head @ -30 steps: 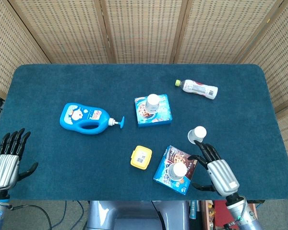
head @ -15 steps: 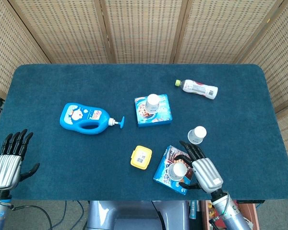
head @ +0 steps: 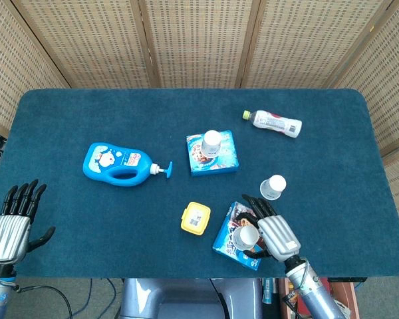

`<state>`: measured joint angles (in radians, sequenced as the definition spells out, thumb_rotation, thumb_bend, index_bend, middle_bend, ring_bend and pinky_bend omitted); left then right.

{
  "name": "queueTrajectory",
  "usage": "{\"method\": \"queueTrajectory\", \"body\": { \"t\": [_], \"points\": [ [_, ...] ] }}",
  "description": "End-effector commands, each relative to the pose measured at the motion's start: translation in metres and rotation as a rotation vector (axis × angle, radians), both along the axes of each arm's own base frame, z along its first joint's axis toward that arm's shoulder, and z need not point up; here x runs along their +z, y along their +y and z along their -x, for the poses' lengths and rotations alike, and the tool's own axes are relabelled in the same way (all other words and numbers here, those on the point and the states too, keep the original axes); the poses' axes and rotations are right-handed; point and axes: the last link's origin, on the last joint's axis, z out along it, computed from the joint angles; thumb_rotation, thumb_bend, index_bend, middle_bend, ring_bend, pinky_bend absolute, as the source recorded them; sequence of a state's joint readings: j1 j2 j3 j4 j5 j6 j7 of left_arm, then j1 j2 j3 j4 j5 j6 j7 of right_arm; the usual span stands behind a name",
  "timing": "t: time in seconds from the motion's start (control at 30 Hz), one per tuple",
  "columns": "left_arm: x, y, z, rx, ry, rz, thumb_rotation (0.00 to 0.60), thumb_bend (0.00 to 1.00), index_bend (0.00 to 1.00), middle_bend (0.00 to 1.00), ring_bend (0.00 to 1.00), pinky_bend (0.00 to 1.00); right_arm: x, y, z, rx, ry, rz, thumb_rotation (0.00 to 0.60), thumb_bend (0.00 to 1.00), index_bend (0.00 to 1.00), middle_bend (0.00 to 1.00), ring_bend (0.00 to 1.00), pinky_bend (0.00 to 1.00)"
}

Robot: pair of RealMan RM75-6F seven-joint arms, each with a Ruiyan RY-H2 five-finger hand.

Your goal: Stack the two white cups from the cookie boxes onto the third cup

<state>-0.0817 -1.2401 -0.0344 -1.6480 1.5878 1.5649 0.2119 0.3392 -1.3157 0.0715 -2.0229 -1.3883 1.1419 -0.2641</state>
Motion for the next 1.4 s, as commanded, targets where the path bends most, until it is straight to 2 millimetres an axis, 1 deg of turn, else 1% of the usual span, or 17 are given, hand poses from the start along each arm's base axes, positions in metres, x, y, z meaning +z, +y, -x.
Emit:
{"method": "queueTrajectory", "body": {
  "t": [0.03, 0.47, 0.83, 1.17, 1.4],
  "points": [
    [0.000, 0.000, 0.000, 0.000, 0.001, 0.000, 0.600, 0.25, 0.00, 0.00, 0.00, 0.00, -0.001, -0.001, 0.003, -0.011, 0.016, -0.011, 0.600, 0.13, 0.34, 0.07, 0.00, 0.00],
    [-0.002, -0.002, -0.001, -0.005, 0.008, 0.003, 0.600, 0.25, 0.00, 0.00, 0.00, 0.00, -0.004, -0.005, 0.007, -0.036, 0.037, -0.037, 0.600, 0.13, 0.37, 0.07, 0.00, 0.00],
    [-0.002, -0.003, -0.002, -0.010, 0.008, 0.005, 0.600, 0.25, 0.00, 0.00, 0.00, 0.00, -0.008, -0.006, 0.008, -0.043, 0.043, -0.036, 0.600, 0.13, 0.45, 0.11, 0.00, 0.00],
    [-0.002, -0.004, -0.001, -0.014, 0.004, 0.002, 0.600, 0.25, 0.00, 0.00, 0.00, 0.00, -0.012, -0.007, 0.006, -0.035, 0.048, -0.041, 0.600, 0.13, 0.46, 0.12, 0.00, 0.00],
    [-0.001, -0.003, -0.001, -0.013, 0.002, 0.000, 0.600, 0.25, 0.00, 0.00, 0.00, 0.00, -0.010, -0.009, 0.003, -0.028, 0.045, -0.028, 0.600, 0.13, 0.49, 0.14, 0.00, 0.00]
  ]
}}
